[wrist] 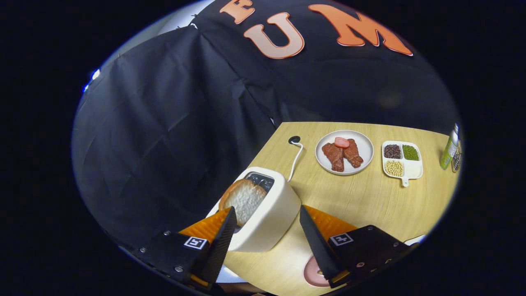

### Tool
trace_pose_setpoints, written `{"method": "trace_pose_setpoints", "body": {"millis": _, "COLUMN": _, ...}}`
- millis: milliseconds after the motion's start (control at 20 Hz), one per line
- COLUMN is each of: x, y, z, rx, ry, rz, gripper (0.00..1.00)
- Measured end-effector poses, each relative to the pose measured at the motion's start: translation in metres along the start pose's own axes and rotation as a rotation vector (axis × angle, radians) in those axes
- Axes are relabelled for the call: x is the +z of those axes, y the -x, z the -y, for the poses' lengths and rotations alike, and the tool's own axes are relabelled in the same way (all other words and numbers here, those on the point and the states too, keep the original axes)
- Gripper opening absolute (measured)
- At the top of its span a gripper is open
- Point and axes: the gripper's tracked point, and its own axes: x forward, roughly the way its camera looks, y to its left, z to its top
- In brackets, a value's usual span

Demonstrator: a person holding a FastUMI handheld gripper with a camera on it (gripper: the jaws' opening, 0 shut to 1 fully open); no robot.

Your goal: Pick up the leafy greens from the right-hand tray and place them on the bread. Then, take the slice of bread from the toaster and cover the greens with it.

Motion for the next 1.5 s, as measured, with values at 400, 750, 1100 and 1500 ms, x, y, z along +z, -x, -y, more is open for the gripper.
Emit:
{"method": "trace_pose_setpoints", "body": {"millis": 400, "x": 0.021, "y": -0.040, "z": -0.043, "rx": -0.008, "ry": -0.031, "rz": -0.135, "gripper": 0.93}}
{"method": "trace_pose_setpoints", "body": {"millis": 750, "x": -0.005, "y": -0.070, "z": -0.056, "rx": -0.052, "ry": 0.014, "rz": -0.262, "gripper": 0.90}}
{"method": "trace_pose_setpoints", "body": {"millis": 1100, "x": -0.018, "y": -0.078, "z": -0.039, "rx": -0.128, "ry": 0.003, "rz": -0.308, "gripper": 0.67}}
{"method": "trace_pose_setpoints", "body": {"millis": 1500, "x": -0.019, "y": -0.069, "z": -0.023, "rx": -0.099, "ry": -0.087, "rz": -0.252, "gripper": 0.15}}
